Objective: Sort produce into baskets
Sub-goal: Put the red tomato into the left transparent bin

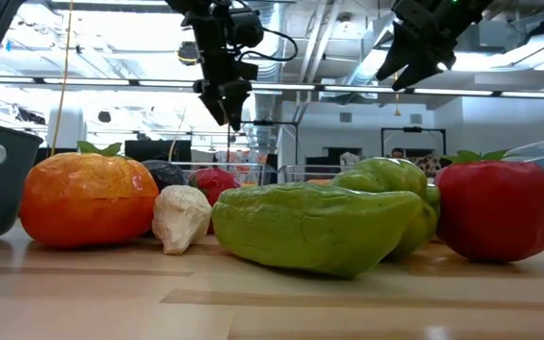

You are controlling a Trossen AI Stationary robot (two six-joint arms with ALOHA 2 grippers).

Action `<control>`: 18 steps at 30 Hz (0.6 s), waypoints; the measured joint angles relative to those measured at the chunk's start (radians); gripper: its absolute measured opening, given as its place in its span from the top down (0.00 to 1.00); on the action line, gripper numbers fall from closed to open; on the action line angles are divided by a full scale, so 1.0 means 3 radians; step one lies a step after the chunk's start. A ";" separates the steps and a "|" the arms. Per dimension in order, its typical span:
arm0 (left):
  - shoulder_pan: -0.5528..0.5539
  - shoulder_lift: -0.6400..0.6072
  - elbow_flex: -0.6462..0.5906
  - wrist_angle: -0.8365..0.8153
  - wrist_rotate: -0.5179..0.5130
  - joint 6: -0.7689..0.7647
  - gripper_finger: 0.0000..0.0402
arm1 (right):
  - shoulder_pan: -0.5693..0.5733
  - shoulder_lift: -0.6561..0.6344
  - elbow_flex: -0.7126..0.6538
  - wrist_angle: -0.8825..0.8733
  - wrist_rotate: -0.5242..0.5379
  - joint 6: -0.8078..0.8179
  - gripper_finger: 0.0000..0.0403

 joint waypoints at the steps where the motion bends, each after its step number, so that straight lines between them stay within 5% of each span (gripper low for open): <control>1: 0.0000 -0.0024 -0.0001 -0.0039 0.0033 0.0001 0.02 | 0.0000 0.0000 0.0000 0.0003 0.0000 0.0000 0.09; 11: -0.0001 -0.0568 -0.0068 -0.0232 0.0325 -0.0006 0.02 | -0.0010 0.0000 0.0000 0.0380 -0.0106 -0.0045 0.09; 18: -0.0077 -0.1272 -0.0913 0.0164 0.0455 -0.0183 0.02 | -0.0028 0.0159 0.0000 0.0791 -0.0350 -0.0323 0.09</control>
